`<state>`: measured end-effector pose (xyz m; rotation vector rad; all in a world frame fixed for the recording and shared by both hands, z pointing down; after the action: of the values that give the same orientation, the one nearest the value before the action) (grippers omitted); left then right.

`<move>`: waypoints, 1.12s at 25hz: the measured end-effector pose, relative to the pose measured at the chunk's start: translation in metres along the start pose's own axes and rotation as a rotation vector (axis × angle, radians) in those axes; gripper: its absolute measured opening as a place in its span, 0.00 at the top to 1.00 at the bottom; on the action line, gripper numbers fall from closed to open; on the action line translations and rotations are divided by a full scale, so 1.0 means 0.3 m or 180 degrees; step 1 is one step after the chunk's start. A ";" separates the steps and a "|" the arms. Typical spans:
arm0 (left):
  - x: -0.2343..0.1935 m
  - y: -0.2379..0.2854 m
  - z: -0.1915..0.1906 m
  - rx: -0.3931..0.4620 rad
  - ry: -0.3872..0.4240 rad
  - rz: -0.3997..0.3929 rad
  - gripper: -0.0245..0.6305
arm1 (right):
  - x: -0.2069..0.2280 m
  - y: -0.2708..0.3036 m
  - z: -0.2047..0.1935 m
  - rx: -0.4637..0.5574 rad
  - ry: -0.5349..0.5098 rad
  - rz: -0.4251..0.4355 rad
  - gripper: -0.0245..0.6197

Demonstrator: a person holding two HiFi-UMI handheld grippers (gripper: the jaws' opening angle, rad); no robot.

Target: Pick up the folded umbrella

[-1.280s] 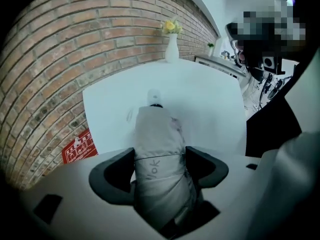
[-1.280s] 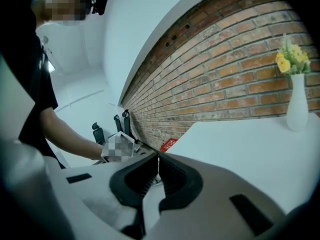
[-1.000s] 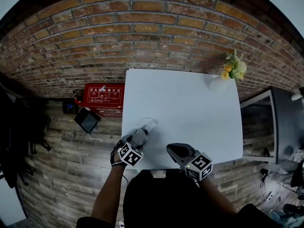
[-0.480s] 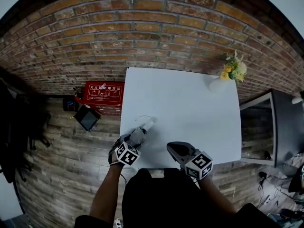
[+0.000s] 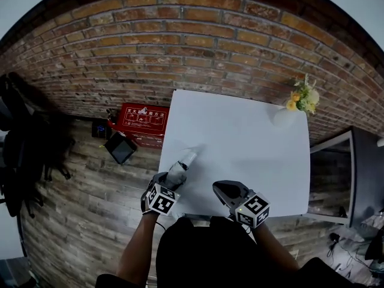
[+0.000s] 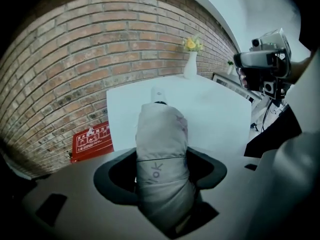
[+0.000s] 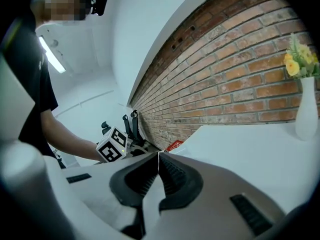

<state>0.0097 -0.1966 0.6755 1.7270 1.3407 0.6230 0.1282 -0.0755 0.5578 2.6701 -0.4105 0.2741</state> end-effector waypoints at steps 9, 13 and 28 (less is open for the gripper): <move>-0.012 -0.143 0.034 0.0400 -0.0413 0.0232 0.52 | -0.014 0.039 0.044 0.0060 -0.0166 0.0331 0.93; -0.011 -0.210 0.046 0.0576 -0.0564 0.0324 0.52 | -0.026 0.055 0.068 0.0089 -0.0248 0.0464 0.93; 0.005 -0.501 0.072 0.1304 -0.1064 0.0620 0.52 | -0.074 0.097 0.167 0.0248 -0.0479 0.0763 0.93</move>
<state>-0.0523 -0.1909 0.5369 2.1965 1.1214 0.1502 0.1044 -0.1173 0.5185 2.7269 -0.7846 0.1627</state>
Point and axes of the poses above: the fingertips, and each gripper's own axes: y forward along the fingers, x to its right, z out of its top, the point moved 3 cm from there along -y, backward along the fingers, and after that the axes turned 8 degrees about -y, right-handed, at the moved point
